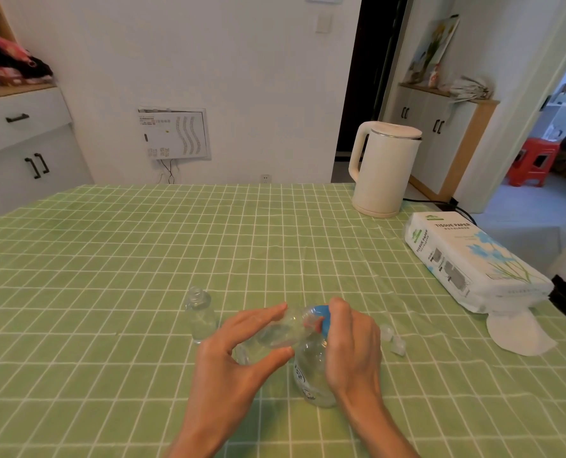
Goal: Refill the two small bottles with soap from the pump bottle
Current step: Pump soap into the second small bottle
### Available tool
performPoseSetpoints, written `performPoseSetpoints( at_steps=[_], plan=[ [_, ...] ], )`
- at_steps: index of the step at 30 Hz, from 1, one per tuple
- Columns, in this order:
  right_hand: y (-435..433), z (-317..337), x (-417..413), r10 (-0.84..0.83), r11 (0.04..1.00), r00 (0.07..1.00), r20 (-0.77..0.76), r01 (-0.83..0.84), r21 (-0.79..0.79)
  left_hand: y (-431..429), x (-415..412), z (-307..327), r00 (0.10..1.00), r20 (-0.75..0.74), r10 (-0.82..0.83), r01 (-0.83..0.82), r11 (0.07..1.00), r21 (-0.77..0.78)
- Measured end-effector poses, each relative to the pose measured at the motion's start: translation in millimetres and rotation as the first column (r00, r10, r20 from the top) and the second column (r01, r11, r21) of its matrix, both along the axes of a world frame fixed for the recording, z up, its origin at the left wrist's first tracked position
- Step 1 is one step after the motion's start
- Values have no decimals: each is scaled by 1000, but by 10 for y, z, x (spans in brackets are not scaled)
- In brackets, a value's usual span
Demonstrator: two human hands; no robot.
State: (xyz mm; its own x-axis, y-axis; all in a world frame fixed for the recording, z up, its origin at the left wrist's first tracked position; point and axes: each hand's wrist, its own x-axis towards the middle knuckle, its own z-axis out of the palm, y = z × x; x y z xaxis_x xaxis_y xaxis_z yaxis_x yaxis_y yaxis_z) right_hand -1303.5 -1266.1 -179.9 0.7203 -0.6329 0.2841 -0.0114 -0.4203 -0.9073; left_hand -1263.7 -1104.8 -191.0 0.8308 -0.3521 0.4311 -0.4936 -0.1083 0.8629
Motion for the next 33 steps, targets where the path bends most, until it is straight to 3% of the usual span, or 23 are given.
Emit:
performPoseSetpoints(
  at_steps=[13, 24, 33],
  plan=[
    [8, -21, 16, -11, 999, 998, -61, 13, 39, 12, 5, 17, 1000, -9, 11, -12, 1000, -11],
    [12, 20, 6, 12, 999, 999, 34, -10, -53, 28, 4, -14, 1000, -13, 0, 0, 1000, -14],
    [-2, -43, 20, -7, 1000, 1000, -22, 7, 25, 49, 3, 5, 1000, -16, 15, -15, 1000, -12]
  ],
)
